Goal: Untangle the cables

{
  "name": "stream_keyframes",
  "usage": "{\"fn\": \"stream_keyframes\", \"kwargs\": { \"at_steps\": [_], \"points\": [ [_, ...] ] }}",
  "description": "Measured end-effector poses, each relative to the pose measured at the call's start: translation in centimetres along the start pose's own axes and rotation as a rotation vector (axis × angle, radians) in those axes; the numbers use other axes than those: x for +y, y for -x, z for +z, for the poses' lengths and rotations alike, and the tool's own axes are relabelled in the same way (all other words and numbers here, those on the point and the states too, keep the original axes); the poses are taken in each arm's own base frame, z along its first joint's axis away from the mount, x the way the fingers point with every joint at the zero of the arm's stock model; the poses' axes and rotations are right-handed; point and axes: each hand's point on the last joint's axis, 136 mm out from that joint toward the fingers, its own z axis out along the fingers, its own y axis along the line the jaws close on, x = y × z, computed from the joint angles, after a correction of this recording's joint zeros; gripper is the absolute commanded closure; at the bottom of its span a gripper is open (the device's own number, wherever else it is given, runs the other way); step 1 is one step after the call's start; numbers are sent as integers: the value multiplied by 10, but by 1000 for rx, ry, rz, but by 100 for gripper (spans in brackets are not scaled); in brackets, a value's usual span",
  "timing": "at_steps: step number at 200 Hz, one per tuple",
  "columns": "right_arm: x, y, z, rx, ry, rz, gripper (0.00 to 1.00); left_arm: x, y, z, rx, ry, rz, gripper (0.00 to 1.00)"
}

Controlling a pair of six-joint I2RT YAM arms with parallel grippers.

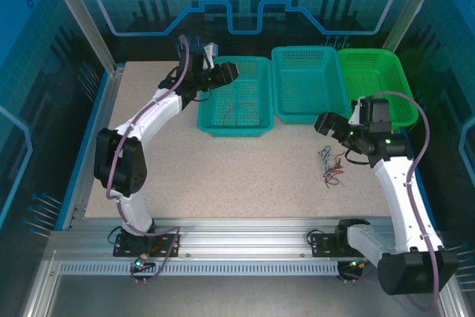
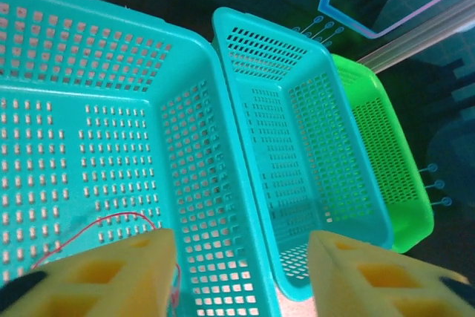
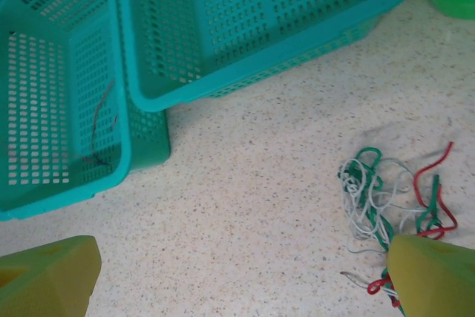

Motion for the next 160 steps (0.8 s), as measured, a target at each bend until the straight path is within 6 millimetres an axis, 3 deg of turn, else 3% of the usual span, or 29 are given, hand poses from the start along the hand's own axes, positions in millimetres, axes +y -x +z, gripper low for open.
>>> {"fn": "stream_keyframes", "kwargs": {
  "at_steps": [27,62,79,98,120,160],
  "points": [
    [-22,-5,7,11,-58,62,0,-8,8,-22,-43,9,35,44],
    [-62,-28,30,92,-146,152,0,-48,20,-95,-147,-45,114,44],
    [-80,-42,50,166,-188,191,1,-77,13,-132,-188,-107,177,44],
    [-94,-57,76,269,-223,212,5,-101,-6,-158,-192,-179,247,44],
    [-104,-70,105,367,-238,228,14,-109,-36,-166,-147,-224,305,44],
    [-117,-89,135,465,-263,244,18,-89,-72,-152,-46,-192,331,43]
  ]
}}
